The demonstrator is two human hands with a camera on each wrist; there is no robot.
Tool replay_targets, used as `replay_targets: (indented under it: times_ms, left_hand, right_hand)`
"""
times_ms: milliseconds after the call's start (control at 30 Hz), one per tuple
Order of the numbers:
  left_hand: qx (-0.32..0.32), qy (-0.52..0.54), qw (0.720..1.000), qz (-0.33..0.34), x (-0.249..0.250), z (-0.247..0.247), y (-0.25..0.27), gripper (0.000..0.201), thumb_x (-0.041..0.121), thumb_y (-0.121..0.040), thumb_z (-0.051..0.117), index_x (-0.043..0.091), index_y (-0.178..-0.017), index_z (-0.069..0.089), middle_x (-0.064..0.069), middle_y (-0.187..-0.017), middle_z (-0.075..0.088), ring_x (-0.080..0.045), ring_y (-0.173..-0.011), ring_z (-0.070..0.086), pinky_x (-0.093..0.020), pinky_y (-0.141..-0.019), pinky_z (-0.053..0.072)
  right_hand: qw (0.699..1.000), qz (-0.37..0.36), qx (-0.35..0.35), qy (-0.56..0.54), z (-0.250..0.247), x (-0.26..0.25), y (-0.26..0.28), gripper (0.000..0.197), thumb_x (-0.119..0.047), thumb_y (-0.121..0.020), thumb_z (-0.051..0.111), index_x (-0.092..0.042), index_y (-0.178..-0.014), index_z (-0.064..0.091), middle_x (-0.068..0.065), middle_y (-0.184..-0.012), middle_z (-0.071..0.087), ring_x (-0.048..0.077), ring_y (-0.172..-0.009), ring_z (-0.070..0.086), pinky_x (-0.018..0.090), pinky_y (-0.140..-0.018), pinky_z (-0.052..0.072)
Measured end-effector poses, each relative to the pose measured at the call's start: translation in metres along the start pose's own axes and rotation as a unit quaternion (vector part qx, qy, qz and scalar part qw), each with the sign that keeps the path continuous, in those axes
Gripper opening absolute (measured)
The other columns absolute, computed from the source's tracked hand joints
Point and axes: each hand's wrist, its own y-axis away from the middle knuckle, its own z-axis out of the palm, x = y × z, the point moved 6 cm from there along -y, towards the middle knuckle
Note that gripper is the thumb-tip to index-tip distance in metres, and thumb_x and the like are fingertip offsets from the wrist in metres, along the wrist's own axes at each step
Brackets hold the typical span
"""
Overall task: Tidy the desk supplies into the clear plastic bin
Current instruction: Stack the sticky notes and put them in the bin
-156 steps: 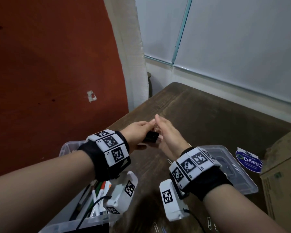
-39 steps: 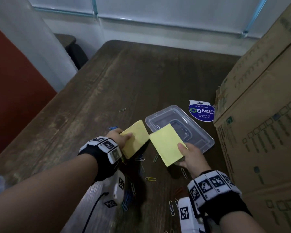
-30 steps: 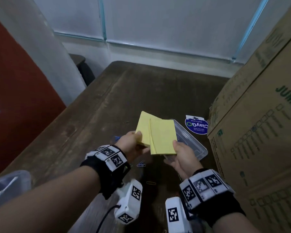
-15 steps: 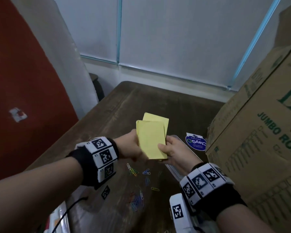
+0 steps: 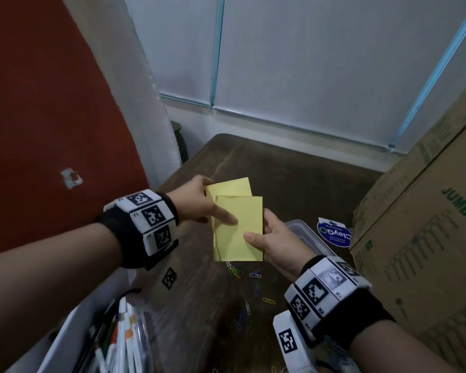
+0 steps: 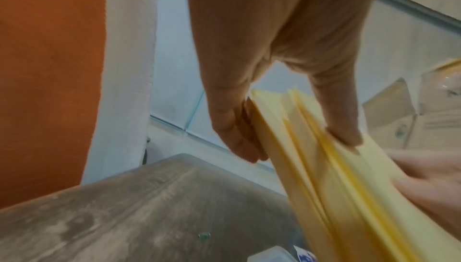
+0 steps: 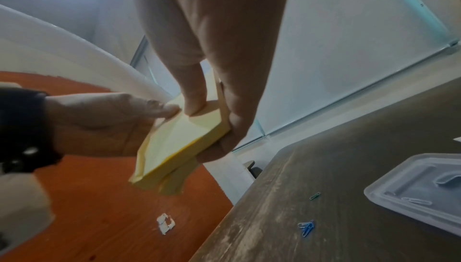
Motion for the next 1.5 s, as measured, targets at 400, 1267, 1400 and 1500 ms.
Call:
replay_targets:
  times_ms: [400,1267,1400,1500]
  left_hand:
    - [0.077,-0.002,0.997,-0.005,-0.007,0.001,0.008,0.036,0.015,-0.07,0.08,0.011,-0.099,0.06,-0.005,-0.096,0.064,-0.012,-0.073,0.064,-0.024,-0.063,0.058]
    - [-0.083,-0.032,0.996,-0.031,0.025,0.041,-0.002,0.039,0.025,-0.078,0.072,0.014,-0.111,0.057,-0.01,-0.113,0.066,-0.027,-0.102,0.065,-0.041,-0.093,0.053]
    - [-0.076,-0.019,0.996,-0.037,0.024,0.039,-0.009,0.053,0.033,-0.077,0.072,0.014,-0.123,0.053,-0.008,-0.115,0.065,-0.027,-0.103,0.064,-0.045,-0.094,0.052]
    - [-0.079,-0.012,0.996,-0.03,0.027,0.039,-0.01,0.053,0.039,-0.078,0.071,0.016,-0.123,0.054,-0.007,-0.115,0.065,-0.026,-0.105,0.064,-0.044,-0.096,0.051]
  right_hand:
    - [0.976,0.028,0.016,-0.214,0.011,-0.002,-0.004,0.039,-0.006,-0.096,0.045,-0.009,-0.133,0.034,0.008,-0.105,0.057,0.027,-0.09,0.061,0.047,-0.065,0.056]
    - [0.962,0.033,0.056,-0.264,0.0,-0.002,-0.024,0.043,-0.029,-0.094,0.049,-0.009,-0.132,0.048,0.022,-0.122,0.061,0.037,-0.11,0.06,0.051,-0.094,0.049]
    - [0.966,0.043,0.051,-0.251,-0.002,-0.005,-0.026,0.045,-0.038,-0.092,0.048,-0.012,-0.13,0.05,0.021,-0.121,0.061,0.037,-0.11,0.06,0.052,-0.098,0.045]
    - [0.956,0.026,0.031,-0.291,-0.002,-0.012,-0.022,0.05,-0.05,-0.092,0.041,-0.014,-0.126,0.054,0.023,-0.122,0.06,0.038,-0.107,0.059,0.049,-0.093,0.048]
